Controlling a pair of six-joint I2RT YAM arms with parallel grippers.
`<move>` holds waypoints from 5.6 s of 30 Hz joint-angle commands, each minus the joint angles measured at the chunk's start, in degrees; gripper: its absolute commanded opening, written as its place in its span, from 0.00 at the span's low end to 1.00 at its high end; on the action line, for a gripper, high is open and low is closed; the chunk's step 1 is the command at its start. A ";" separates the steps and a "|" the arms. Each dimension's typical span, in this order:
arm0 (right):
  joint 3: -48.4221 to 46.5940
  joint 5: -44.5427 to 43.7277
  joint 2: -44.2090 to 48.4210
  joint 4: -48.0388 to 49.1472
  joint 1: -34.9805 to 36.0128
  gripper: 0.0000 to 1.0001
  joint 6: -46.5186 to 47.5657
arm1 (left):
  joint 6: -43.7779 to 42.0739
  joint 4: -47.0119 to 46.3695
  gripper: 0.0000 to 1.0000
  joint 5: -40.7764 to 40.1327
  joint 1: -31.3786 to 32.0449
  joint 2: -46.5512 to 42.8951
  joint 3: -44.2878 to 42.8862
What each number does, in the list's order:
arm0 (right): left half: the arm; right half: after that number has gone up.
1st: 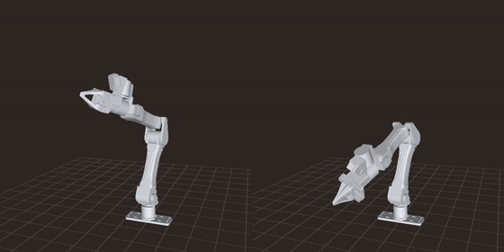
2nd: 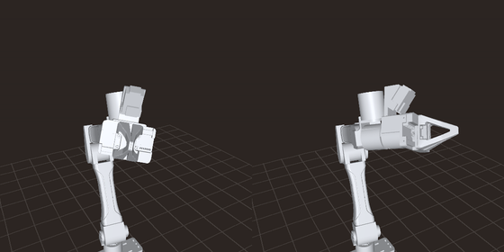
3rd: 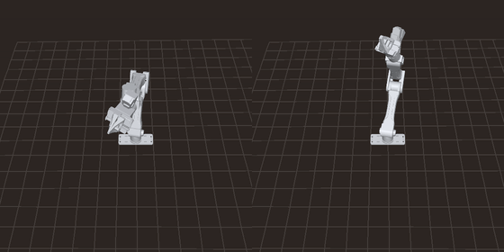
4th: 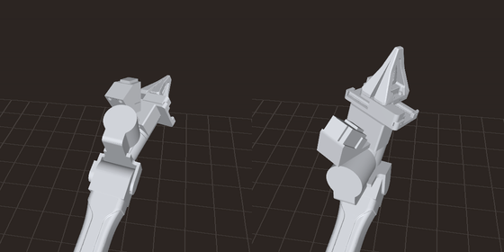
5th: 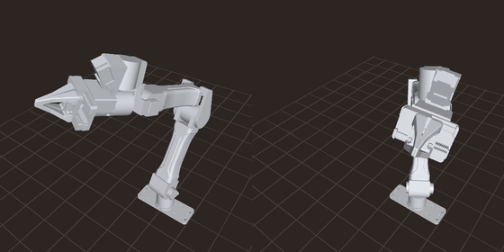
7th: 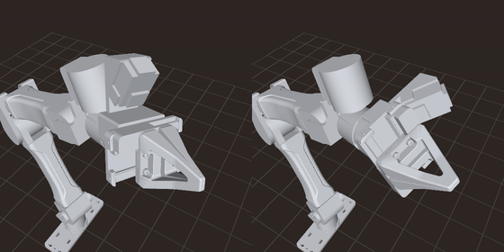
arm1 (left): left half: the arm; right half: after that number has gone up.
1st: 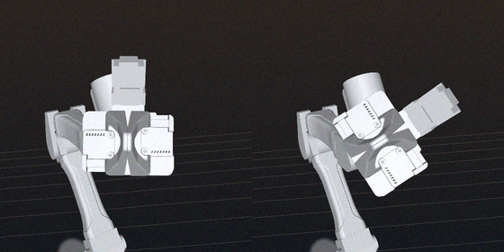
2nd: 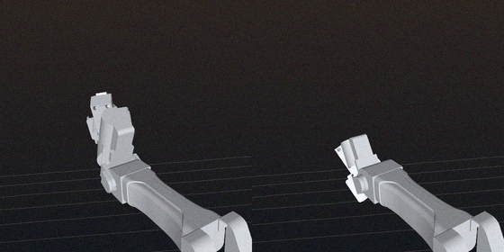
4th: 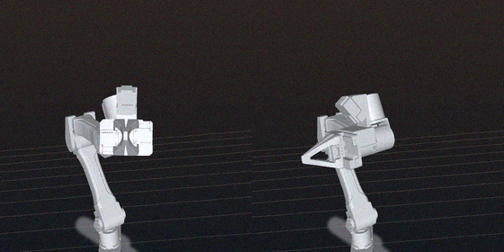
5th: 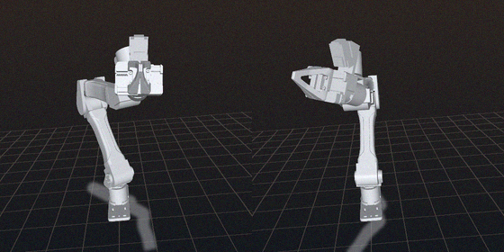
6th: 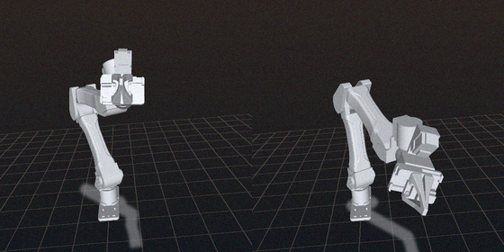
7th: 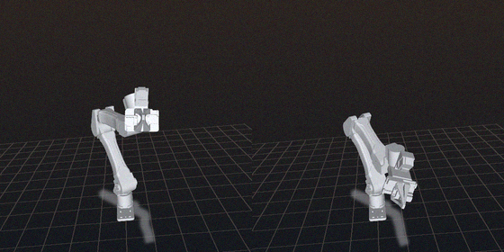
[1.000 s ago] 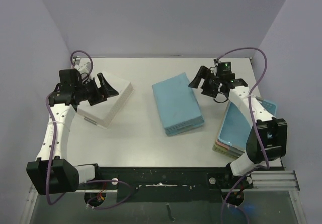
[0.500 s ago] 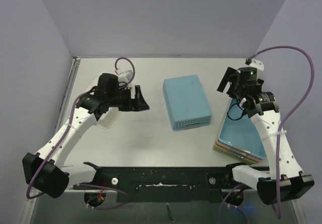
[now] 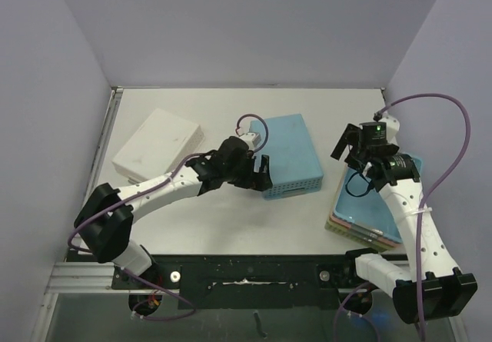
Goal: Turn the large container upside down
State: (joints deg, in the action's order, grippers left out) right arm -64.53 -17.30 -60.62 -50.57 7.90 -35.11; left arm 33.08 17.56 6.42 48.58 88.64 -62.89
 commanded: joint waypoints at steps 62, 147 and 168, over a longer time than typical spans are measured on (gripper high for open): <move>-9.75 5.67 -0.22 -5.27 -7.82 0.00 14.51 | 8.42 1.70 0.80 -15.38 -5.23 -13.30 6.30; 8.19 18.10 -19.58 22.71 38.49 0.98 -5.98 | 8.03 22.21 0.83 -4.16 -9.93 -36.72 13.79; -13.51 -2.32 -14.59 4.52 16.60 0.98 7.16 | 8.80 6.89 0.83 -5.64 -1.17 -24.04 9.91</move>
State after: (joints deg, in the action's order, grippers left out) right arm -81.97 -4.38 -89.95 -33.74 32.23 -30.35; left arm 44.66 33.91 0.89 42.98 56.84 -47.72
